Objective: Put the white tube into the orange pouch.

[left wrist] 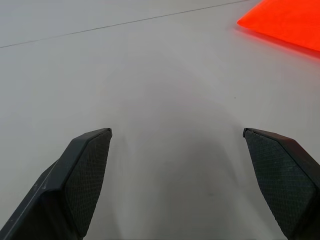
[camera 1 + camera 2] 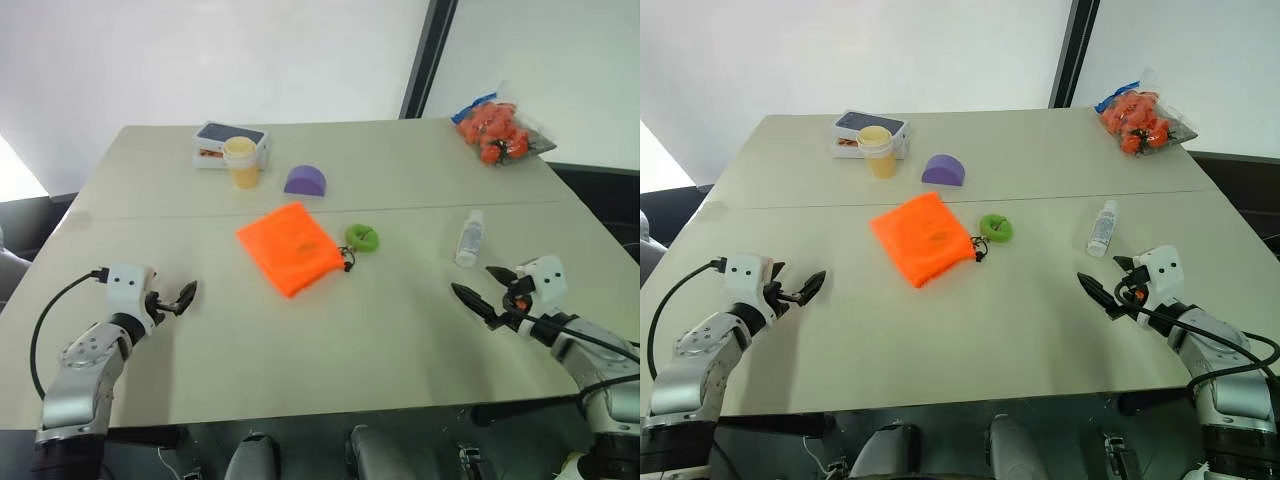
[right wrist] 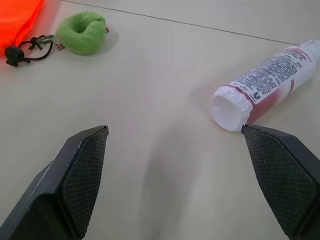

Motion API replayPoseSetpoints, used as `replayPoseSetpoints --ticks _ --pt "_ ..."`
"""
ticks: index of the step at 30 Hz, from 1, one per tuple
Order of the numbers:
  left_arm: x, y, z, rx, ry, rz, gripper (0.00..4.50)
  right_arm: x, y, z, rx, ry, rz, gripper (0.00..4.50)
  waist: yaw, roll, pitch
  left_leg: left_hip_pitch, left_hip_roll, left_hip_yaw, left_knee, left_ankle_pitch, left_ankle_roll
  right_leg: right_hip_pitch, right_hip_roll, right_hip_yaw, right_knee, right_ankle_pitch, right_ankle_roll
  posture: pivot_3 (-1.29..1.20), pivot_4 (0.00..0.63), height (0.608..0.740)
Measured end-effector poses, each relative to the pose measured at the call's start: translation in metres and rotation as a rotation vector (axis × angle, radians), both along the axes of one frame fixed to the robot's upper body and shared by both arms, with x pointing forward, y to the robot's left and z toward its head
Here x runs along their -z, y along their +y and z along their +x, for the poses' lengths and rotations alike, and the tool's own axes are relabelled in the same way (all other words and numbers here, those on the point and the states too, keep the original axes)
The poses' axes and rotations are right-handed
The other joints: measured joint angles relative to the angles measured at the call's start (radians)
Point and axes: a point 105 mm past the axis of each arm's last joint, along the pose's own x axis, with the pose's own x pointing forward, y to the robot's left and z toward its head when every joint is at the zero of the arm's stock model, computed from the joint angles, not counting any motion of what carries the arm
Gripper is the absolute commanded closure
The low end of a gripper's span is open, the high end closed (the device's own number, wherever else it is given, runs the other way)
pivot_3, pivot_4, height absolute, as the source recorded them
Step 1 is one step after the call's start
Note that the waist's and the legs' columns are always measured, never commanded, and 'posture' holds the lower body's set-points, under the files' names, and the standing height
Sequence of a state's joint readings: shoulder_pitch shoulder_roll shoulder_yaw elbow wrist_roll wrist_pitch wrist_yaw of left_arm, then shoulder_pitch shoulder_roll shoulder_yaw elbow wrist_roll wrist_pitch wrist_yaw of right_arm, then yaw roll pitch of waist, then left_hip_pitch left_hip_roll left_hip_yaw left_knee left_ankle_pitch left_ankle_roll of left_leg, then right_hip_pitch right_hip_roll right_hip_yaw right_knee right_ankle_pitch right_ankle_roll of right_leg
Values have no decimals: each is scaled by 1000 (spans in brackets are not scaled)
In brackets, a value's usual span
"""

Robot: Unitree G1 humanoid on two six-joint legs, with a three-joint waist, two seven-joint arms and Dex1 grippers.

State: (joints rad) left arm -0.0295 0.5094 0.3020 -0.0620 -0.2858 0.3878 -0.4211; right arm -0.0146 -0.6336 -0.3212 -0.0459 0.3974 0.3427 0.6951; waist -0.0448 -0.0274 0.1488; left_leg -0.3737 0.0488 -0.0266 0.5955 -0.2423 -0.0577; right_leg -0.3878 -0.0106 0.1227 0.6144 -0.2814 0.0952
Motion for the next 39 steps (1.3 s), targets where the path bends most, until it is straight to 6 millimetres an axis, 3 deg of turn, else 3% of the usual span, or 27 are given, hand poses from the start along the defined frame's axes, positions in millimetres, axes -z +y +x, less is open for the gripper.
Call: replayPoseSetpoints --ticks 9,20,22,25,27,34,39 --pt "1 -6 -6 12 -6 -9 0 5 6 -2 -32 21 2 62 0 0 0 0 0 0 0 0 0 0 0 0 0 0 0 0 150 723" --pt "-27 -72 2 255 -80 -50 0 1 12 -5 -53 4 0 62 -1 1 0 0 0 0 0 0 0 1 0 0 0 0 0 0 150 723" --pt "-27 -101 1 371 -71 20 0 0 21 -6 -78 -7 6 62 0 0 0 0 0 0 0 0 0 1 0 0 0 0 0 0 150 723" --pt "-28 -159 -3 592 -95 169 0 -3 56 -7 -182 -27 43 62 1 0 0 0 -1 0 1 0 0 2 0 0 0 0 1 0 150 723" --pt "-35 -177 -3 643 -142 230 0 -3 69 -9 -218 -30 51 62 -1 1 0 0 -1 0 1 0 0 1 0 1 0 0 1 0 150 723" --pt "-38 -192 10 632 -240 567 0 -1 90 -13 -274 -17 79 62 1 1 -1 -1 -1 0 0 0 0 1 1 1 0 0 1 0 150 723" --pt "-27 -193 17 574 -240 665 0 -3 98 -15 -312 -14 95 62 1 1 -1 -1 -1 0 1 0 0 1 0 1 1 0 1 0 150 723"
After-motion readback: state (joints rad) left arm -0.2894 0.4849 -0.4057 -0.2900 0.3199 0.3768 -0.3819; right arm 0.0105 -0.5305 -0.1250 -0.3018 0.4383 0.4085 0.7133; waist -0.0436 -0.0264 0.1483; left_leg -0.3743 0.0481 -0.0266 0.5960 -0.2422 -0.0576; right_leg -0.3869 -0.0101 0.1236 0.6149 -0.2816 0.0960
